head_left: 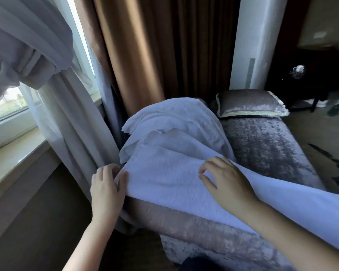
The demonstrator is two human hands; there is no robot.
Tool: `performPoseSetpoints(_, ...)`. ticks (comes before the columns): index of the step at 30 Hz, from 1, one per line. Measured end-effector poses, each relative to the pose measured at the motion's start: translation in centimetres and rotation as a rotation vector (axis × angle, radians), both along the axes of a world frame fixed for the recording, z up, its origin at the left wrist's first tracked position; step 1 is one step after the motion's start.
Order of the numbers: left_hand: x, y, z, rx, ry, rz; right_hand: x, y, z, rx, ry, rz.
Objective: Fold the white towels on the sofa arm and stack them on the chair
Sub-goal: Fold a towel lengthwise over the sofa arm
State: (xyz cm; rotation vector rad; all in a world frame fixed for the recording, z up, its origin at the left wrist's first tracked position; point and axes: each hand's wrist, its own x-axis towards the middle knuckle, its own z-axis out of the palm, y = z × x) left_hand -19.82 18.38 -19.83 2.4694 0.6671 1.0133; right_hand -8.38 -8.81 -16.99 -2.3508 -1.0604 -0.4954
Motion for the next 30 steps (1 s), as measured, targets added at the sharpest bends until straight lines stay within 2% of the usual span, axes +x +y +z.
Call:
performPoseSetpoints(3, -1.0, -2.2, -1.3, 0.402, -0.06, -0.173, -2.9, -4.2, -2.3, 0.001, -0.052, -0.051)
performPoseSetpoints(5, -1.5, -3.4, -2.2, 0.513, -0.043, -0.277, -4.5, -6.2, -3.4, -0.001, -0.08, -0.086)
performPoseSetpoints(8, -2.3, -3.6, -3.4, 0.494, -0.042, -0.294, -6.0, -8.0, -5.1, -0.008, -0.156, -0.144)
performPoseSetpoints(12, -2.2, -3.0, -3.3, 0.396, -0.009, -0.186, -5.9, -8.1, -6.7, -0.027, -0.235, -0.211)
performPoseSetpoints(16, -1.6, -2.7, -2.5, 0.464, 0.034, -0.139, -5.8, -7.9, -6.8, -0.04, -0.294, -0.249)
performPoseSetpoints(22, -3.8, -2.9, -1.9, 0.593, -0.042, -0.123, -7.4, -9.0, -6.8, 0.011, -0.317, -0.196)
performPoseSetpoints(27, -4.2, -2.4, -3.6, 0.564, 0.119, -0.174, -7.8, -9.2, -7.8, -0.016, -0.335, -0.176)
performPoseSetpoints(30, -4.2, -2.3, -2.8, 0.516, 0.153, -0.22, -7.4, -9.5, -7.9, -0.019, -0.335, -0.138)
